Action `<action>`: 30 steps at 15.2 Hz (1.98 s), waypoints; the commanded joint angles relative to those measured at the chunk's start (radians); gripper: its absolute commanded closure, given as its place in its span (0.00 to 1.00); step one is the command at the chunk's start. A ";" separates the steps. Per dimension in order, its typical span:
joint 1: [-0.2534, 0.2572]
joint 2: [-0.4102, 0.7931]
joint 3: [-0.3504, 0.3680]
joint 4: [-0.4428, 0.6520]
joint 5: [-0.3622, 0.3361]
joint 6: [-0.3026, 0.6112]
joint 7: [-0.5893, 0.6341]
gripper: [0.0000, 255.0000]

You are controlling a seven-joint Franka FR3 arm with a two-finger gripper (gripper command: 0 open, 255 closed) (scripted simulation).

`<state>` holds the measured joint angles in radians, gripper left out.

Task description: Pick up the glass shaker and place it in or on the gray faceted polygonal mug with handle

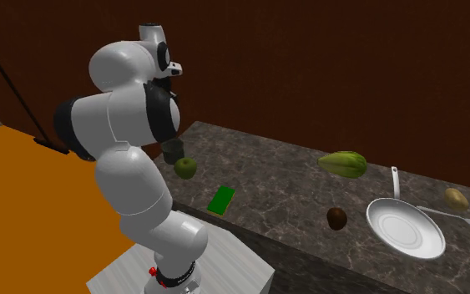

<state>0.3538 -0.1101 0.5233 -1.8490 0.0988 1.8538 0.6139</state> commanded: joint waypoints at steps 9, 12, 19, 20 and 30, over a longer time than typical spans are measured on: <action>0.008 0.017 0.013 -0.110 -0.006 0.126 0.013 1.00; 0.009 0.024 0.016 -0.144 -0.008 0.166 0.014 1.00; 0.011 0.049 0.022 -0.220 -0.019 0.265 0.020 1.00; 0.011 0.049 0.022 -0.220 -0.019 0.265 0.020 1.00; 0.011 0.049 0.022 -0.220 -0.019 0.265 0.020 0.00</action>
<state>0.3651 -0.0606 0.5450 -2.0692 0.0799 2.1188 0.6335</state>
